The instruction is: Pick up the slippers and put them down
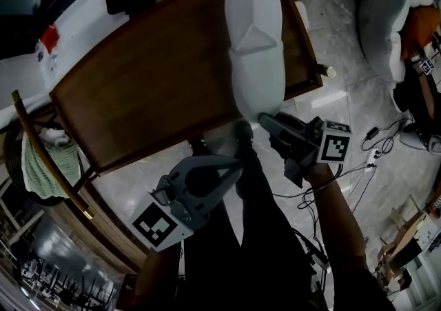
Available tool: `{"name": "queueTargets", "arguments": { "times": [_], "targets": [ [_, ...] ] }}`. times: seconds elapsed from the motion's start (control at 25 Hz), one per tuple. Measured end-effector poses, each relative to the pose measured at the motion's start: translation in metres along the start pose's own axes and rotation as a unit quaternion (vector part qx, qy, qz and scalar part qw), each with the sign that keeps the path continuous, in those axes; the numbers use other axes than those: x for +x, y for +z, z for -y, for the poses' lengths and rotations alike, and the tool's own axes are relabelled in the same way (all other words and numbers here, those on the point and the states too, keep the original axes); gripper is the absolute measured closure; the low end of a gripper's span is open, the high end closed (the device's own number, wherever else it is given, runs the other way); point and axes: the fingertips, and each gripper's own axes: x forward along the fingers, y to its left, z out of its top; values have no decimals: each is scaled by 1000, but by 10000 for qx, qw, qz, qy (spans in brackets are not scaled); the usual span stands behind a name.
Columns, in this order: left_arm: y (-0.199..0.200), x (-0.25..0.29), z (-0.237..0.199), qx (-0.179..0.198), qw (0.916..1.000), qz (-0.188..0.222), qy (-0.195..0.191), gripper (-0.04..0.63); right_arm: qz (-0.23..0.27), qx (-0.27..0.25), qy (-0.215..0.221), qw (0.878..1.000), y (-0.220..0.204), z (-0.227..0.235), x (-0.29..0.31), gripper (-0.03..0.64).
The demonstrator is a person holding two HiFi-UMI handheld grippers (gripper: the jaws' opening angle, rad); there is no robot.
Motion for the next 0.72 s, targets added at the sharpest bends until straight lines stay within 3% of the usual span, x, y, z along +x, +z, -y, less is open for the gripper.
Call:
{"name": "queueTargets", "arguments": {
  "times": [0.16, 0.24, 0.44, 0.6, 0.72],
  "targets": [
    [2, -2, -6, -10, 9999, 118, 77, 584, -41, -81, -14, 10000, 0, 0, 0, 544],
    [3, -3, -5, 17, 9999, 137, 92, 584, -22, -89, -66, 9999, 1, 1, -2, 503],
    [11, -11, 7, 136, 9999, 60, 32, 583, 246, -237, -330, 9989, 4, -8, -15, 491],
    [33, -16, 13, 239, 9997, 86, 11, 583, 384, -798, -1037, 9907, 8, -11, -38, 488],
    [71, -20, 24, 380, 9988, 287, -62, 584, 579, -1377, -1145, 9821, 13, -45, -53, 491]
  ]
}}
